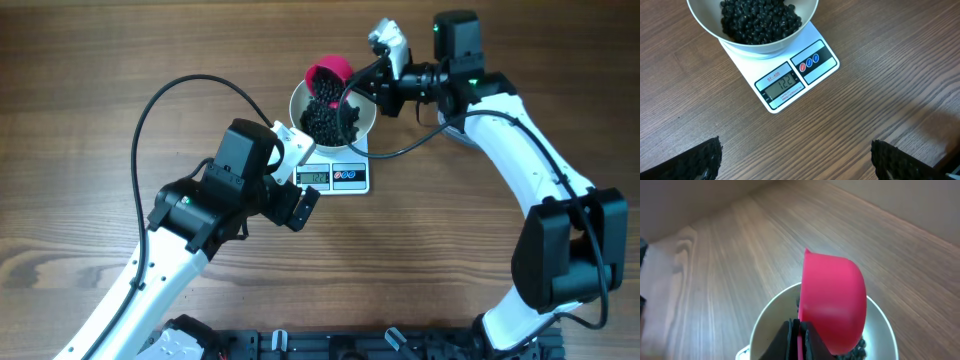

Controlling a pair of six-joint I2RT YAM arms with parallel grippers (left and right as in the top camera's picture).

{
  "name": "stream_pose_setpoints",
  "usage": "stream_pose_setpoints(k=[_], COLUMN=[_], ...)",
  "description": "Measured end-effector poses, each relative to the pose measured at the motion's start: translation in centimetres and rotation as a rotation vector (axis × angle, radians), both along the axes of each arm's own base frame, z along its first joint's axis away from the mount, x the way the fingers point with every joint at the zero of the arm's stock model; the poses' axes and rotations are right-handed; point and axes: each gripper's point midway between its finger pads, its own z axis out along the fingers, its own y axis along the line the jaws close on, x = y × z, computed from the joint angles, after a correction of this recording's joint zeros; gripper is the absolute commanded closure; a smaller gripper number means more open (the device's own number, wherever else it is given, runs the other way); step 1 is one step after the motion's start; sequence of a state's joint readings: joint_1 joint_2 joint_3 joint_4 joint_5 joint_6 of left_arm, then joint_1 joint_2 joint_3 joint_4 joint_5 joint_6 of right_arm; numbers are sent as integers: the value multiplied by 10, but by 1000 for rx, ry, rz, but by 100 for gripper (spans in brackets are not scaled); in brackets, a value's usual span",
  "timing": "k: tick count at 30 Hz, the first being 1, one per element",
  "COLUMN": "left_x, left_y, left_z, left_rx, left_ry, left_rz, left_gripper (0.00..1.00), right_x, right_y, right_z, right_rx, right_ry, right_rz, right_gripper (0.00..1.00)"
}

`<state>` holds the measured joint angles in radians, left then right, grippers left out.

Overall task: Scoop item into bowl and weigh 150g on scale
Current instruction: 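Tilt the scoop slowly to trickle beans into the bowl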

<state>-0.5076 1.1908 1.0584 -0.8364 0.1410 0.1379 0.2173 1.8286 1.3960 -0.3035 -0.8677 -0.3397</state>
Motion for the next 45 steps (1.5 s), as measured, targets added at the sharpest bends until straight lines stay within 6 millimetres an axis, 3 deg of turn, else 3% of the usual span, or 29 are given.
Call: stream_pose_setpoints(k=[9, 16, 23, 45], left_x=[0, 0, 0, 0], left_y=[0, 0, 0, 0], left_z=[0, 0, 0, 0], left_rx=[0, 0, 0, 0], left_ry=[0, 0, 0, 0], left_rz=[0, 0, 0, 0], left_gripper=[0, 0, 0, 0], right_x=[14, 7, -4, -9], right_y=[-10, -17, -21, -16], right_z=[-10, 14, 3, 5], right_rx=[-129, -159, -193, -159], right_ry=[-118, -173, -98, -69], right_rz=[-36, -63, -64, -52], right_gripper=[96, 96, 96, 96])
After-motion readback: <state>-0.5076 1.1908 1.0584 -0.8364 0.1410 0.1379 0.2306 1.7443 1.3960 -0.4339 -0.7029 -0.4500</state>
